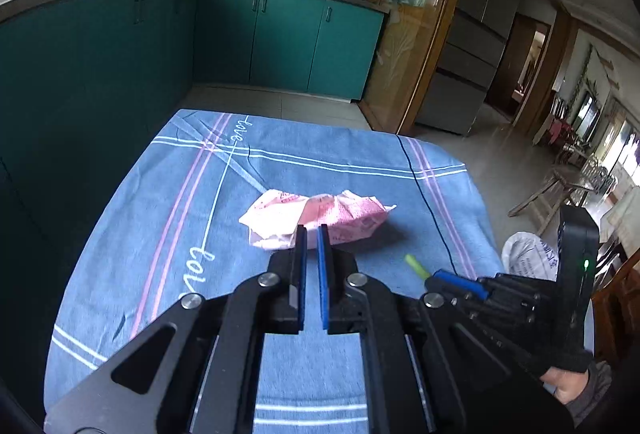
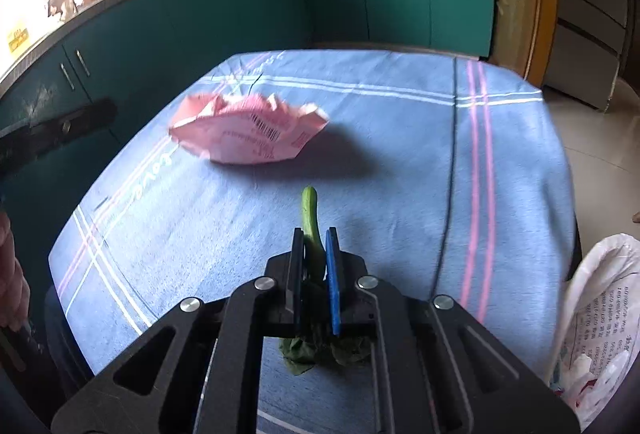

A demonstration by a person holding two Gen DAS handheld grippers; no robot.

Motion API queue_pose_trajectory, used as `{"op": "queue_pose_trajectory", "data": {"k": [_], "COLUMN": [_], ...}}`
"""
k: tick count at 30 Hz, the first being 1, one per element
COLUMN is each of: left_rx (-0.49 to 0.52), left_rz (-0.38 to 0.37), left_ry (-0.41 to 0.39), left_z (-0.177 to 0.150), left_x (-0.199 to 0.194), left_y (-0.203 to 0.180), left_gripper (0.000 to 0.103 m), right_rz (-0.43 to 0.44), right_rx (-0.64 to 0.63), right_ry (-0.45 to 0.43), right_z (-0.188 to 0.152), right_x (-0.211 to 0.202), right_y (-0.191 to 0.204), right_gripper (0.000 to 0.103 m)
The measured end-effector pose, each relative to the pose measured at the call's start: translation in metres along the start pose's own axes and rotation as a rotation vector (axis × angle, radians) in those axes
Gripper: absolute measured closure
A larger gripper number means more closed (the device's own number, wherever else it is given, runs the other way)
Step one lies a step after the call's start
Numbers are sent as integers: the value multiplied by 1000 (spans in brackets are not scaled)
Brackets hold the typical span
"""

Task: Collect trash
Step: 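Grasp the pink snack wrapper with the left tool while the right tool holds the stalk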

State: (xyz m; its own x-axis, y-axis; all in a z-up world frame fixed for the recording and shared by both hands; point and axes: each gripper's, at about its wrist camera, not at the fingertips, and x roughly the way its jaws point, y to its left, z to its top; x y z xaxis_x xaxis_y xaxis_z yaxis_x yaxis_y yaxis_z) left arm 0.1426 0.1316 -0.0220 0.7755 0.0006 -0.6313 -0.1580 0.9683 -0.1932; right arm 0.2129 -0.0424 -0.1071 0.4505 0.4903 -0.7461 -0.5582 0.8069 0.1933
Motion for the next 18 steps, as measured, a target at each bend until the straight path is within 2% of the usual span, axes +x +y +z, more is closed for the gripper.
{"op": "queue_pose_trajectory", "data": {"k": [8, 18], "left_rx": [16, 46], "left_rz": [-31, -13], "left_ry": [48, 153], "left_z": [-17, -42], "left_x": [-4, 17], "left_y": [-8, -11], "left_gripper": [96, 96], "right_rz": [-54, -69], "right_rx": [58, 80], "right_ry": [-34, -35], "right_z": [-3, -4], "right_x": [-14, -13], "right_y": [-22, -30], "right_gripper": [92, 92]}}
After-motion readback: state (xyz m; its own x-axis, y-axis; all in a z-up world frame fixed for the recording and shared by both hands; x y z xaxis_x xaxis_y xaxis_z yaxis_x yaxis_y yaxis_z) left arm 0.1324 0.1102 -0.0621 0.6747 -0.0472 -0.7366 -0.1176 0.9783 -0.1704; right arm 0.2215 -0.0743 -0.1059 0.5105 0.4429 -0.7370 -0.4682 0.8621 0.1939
